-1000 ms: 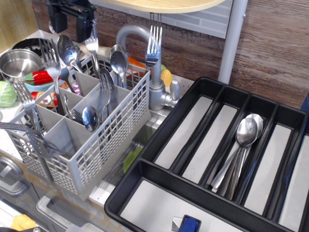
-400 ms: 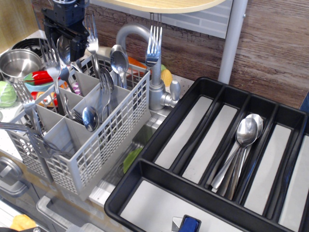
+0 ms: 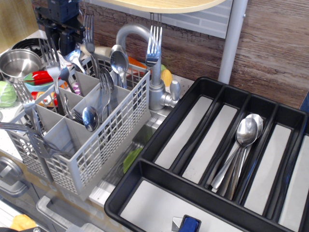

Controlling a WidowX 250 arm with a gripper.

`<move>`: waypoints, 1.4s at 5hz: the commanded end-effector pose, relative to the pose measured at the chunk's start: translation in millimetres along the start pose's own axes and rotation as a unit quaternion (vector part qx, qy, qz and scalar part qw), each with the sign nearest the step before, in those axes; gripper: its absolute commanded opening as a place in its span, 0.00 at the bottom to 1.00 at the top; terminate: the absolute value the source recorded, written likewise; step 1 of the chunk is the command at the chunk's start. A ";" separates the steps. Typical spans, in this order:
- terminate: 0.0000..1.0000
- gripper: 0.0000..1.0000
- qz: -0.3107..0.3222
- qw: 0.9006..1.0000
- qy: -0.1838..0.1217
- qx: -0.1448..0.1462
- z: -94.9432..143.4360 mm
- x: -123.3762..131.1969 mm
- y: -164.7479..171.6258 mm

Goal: Put big spoon from basket to tray

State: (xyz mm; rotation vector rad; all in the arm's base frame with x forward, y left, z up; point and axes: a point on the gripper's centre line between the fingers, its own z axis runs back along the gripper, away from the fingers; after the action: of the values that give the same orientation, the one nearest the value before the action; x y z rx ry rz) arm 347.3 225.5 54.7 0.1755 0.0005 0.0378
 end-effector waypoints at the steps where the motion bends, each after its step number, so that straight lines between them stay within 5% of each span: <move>1: 0.00 0.00 0.011 0.999 -0.029 0.029 38.3 7.5 6.0; 3: 0.00 0.00 -0.002 0.988 0.013 0.157 131.5 0.6 -26.1; 4: 0.00 0.00 -0.009 0.986 0.018 0.165 159.2 -10.8 -51.4; 7: 0.00 0.00 -0.039 0.994 0.079 0.064 207.8 4.5 -109.3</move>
State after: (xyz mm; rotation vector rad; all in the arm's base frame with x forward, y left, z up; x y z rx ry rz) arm 359.4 77.9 218.4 0.2562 0.2306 -0.0240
